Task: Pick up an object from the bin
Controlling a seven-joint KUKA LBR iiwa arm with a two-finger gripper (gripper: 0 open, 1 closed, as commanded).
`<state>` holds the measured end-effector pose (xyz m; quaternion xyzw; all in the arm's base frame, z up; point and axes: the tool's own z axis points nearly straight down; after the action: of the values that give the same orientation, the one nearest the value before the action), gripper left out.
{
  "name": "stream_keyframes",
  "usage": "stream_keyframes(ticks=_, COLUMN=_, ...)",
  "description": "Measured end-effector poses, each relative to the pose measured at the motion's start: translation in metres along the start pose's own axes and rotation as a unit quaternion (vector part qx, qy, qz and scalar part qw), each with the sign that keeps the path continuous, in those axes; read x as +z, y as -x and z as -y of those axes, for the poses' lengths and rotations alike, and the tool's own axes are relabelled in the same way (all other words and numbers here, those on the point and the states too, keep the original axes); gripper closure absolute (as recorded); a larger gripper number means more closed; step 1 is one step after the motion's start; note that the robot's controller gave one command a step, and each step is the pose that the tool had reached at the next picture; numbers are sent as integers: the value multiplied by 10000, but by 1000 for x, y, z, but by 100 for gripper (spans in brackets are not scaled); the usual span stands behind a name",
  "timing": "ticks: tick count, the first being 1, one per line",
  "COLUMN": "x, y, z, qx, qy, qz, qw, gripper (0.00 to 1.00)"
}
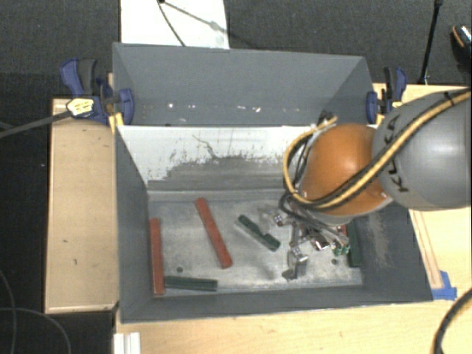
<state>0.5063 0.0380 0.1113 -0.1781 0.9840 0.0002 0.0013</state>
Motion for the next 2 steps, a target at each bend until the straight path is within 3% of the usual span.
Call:
stream_keyframes(ticks=1, x=43, y=56, z=0, qx=-8, qy=1, qz=15, qw=10000, gripper=0)
stream_keyframes(ticks=2, x=41, y=54, z=1, qx=-3, qy=1, qz=6, qw=10000, gripper=100)
